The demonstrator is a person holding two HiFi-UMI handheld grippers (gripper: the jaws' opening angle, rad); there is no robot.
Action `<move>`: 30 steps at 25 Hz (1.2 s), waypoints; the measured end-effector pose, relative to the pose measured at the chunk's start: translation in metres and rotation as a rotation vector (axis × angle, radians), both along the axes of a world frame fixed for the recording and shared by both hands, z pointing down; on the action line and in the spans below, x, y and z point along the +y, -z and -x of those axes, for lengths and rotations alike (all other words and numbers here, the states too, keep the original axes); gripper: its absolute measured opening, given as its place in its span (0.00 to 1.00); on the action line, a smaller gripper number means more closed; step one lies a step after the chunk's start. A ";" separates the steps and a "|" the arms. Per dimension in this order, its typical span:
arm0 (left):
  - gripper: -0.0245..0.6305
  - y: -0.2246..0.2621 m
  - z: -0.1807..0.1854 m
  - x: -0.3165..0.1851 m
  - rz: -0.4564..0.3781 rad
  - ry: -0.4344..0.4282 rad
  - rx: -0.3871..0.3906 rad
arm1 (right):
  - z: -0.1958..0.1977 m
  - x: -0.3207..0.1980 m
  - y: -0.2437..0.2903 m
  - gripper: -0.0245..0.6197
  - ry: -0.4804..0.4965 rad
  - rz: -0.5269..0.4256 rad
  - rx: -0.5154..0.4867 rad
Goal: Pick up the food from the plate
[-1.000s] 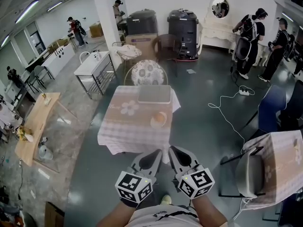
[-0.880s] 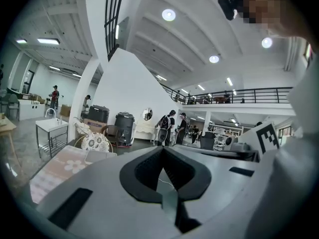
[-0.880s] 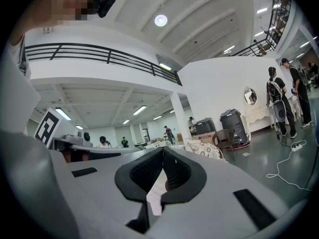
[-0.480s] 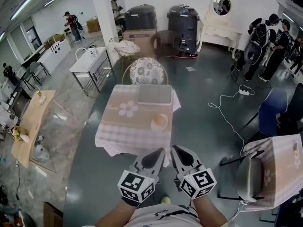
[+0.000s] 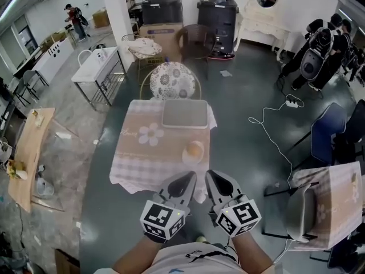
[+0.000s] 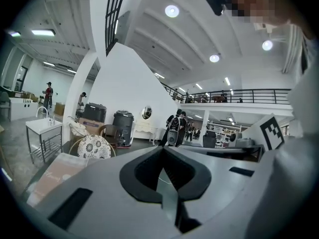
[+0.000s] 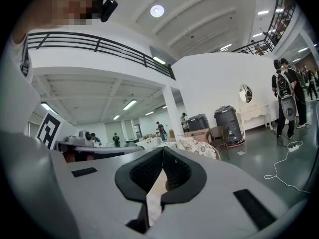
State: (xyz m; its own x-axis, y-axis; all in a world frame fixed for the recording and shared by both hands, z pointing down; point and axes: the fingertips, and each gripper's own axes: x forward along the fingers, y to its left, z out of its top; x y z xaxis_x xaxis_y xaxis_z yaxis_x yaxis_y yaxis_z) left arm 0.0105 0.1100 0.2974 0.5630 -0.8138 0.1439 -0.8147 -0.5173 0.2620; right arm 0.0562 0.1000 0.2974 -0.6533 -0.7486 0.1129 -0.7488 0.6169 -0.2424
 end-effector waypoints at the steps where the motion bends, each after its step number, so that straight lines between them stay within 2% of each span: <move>1: 0.05 -0.001 0.004 -0.010 -0.007 -0.010 -0.003 | 0.002 -0.009 -0.001 0.06 -0.010 -0.001 -0.003; 8: 0.05 -0.005 0.028 -0.073 -0.094 -0.079 -0.022 | 0.015 -0.067 -0.001 0.06 -0.079 -0.064 0.008; 13: 0.05 -0.019 0.037 -0.107 -0.099 -0.078 -0.006 | 0.020 -0.095 -0.015 0.06 -0.108 -0.053 0.023; 22: 0.05 -0.061 0.037 -0.154 -0.041 -0.047 -0.009 | 0.024 -0.141 -0.058 0.06 -0.080 -0.013 0.050; 30: 0.05 -0.122 0.038 -0.190 0.025 -0.011 -0.042 | 0.032 -0.177 -0.128 0.07 0.011 0.071 0.098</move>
State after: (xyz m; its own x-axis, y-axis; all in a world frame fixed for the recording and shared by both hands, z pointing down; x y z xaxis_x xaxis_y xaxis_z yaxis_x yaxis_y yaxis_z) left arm -0.0280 -0.0804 0.4191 0.5649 -0.8034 0.1880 -0.8196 -0.5199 0.2408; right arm 0.0245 -0.0772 0.4252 -0.6446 -0.7294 0.2292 -0.7644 0.6090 -0.2118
